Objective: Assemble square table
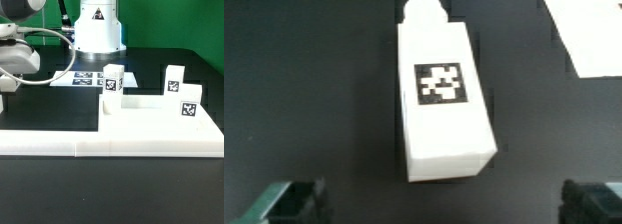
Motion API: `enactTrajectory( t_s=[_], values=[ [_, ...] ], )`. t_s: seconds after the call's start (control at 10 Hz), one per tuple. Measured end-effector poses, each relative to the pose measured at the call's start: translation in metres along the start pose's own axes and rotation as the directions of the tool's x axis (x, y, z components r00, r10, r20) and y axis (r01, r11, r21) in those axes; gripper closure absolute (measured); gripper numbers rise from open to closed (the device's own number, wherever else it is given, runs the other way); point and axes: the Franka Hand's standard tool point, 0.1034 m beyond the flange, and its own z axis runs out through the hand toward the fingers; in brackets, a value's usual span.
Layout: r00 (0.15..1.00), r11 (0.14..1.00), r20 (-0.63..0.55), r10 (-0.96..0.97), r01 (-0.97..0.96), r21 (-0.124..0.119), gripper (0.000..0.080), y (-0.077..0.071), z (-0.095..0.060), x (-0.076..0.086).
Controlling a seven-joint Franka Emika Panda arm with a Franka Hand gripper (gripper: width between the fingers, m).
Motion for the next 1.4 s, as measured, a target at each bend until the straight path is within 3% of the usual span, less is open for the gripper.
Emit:
enactTrajectory(
  t_s=[0.3,0.7,1.0,1.2,1.3,1.4],
  values=[
    [1.0,1.0,0.011,0.001,-0.001,0.0,0.015,0.0,0.004,-0.001],
    [0.989,0.999,0.144,0.014,-0.021,0.042,0.015,0.0,0.044,-0.015],
    [0.989,0.999,0.144,0.014,-0.02,0.04,0.015,0.0,0.048,-0.016],
    [0.989,0.999,0.145,0.014,-0.02,0.04,0.0397,0.0,0.048,-0.016],
    [0.989,0.999,0.145,0.013,-0.019,0.039,0.0397,0.0,0.047,-0.016],
    [0.989,0.999,0.145,0.013,-0.019,0.039,0.0509,0.0,0.047,-0.016]
  ],
)
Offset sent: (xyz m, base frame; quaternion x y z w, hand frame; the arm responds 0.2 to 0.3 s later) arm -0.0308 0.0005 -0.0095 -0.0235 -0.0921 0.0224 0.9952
